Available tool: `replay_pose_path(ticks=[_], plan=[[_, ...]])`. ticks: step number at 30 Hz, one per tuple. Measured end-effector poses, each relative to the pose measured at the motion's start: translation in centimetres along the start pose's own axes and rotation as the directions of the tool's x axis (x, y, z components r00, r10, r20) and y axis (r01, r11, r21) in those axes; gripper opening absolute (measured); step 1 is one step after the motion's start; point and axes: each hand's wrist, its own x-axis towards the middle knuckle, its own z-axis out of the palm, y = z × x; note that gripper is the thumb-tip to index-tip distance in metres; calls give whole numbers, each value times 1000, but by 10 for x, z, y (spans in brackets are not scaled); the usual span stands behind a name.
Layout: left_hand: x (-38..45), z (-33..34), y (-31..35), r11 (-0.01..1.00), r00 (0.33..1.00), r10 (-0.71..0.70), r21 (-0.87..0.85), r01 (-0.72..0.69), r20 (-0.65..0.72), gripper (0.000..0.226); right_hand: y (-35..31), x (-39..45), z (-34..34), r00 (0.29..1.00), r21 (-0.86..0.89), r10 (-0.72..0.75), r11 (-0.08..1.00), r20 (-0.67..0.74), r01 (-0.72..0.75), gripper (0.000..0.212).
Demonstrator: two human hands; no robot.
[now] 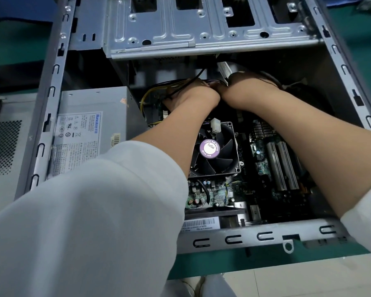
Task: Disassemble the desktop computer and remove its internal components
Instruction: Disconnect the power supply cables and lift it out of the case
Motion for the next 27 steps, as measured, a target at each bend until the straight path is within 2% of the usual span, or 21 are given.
replay_pose_path(ticks=[11, 16, 18, 21, 27], plan=[[0, 0, 1, 1000, 1000, -5, -23, 4, -8, 43, -1, -4, -4, 1000, -53, -24, 998, -8, 23, 59], [-2, -1, 1, 997, 999, 31, 77, -32, 16, 40, -4, -5, -13, 998, -140, -8, 990, 68, 18, 33], [-2, -2, 1, 994, 998, 49, 98, -52, 27, 39, -5, -5, -16, 998, -173, 6, 985, 60, 4, 36], [-4, -2, 2, 992, 998, 61, 111, -62, 17, 39, -3, -6, -12, 997, -176, -58, 982, 46, 65, 35], [-6, -4, 1, 995, 998, 59, 82, -61, 30, 42, 3, -1, -3, 996, -76, -59, 996, -63, 54, 30]])
